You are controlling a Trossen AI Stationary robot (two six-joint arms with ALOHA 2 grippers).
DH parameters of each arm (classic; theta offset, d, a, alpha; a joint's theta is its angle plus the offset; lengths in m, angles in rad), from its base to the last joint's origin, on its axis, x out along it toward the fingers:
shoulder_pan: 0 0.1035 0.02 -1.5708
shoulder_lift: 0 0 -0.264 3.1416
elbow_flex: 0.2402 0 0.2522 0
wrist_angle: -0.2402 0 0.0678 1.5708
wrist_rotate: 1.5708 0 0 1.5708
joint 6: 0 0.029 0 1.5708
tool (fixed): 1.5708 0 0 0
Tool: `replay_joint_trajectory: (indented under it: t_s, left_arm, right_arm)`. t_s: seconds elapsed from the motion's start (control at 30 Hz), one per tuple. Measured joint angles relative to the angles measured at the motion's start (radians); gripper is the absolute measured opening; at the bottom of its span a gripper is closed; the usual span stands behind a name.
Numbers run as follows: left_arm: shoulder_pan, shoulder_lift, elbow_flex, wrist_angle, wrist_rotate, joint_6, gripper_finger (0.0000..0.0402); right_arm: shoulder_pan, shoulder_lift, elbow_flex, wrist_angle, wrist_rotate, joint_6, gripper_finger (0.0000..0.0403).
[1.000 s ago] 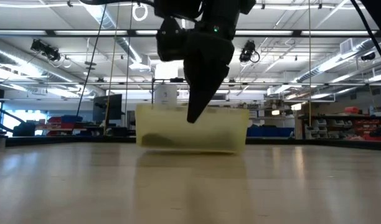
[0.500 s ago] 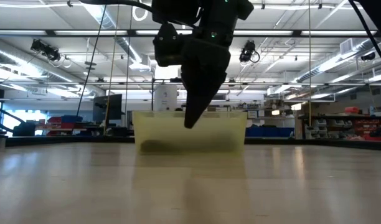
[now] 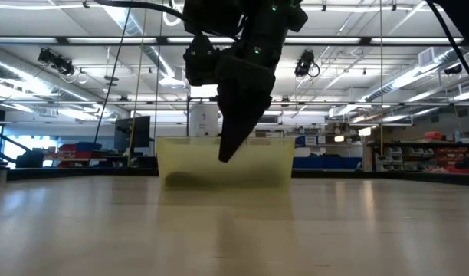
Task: Pick and place USB-C Cables
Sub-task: Move the yellow bin to the center of the table, then return to Home Position
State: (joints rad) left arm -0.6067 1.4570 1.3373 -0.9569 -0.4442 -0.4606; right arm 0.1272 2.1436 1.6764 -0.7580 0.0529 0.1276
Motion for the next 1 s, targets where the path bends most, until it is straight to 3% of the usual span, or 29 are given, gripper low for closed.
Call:
replay_joint_trajectory:
  t_s: [0.23,0.5,0.67,0.8,1.0]
  left_arm:
    - [0.000,0.000,0.000,-0.007,-0.017,0.033,0.0048]
    - [-0.007,0.000,-0.025,0.005,-0.147,0.034,0.0048]
    - [-0.008,0.001,-0.067,0.066,-0.186,0.059,0.0048]
    - [0.001,0.001,-0.095,0.187,-0.213,0.172,0.0047]
    - [0.100,0.001,-0.124,0.324,-0.124,0.321,0.0037]
  right_arm:
    - [0.002,-0.017,0.003,-0.010,-0.005,0.000,0.0093]
    - [0.015,-0.116,0.004,-0.030,0.000,0.002,0.0141]
    - [0.034,-0.230,0.006,-0.069,0.001,0.018,0.0148]
    - [0.058,-0.321,0.007,-0.148,0.013,0.037,0.0144]
    - [0.099,-0.451,-0.029,-0.227,0.098,0.064,0.0137]
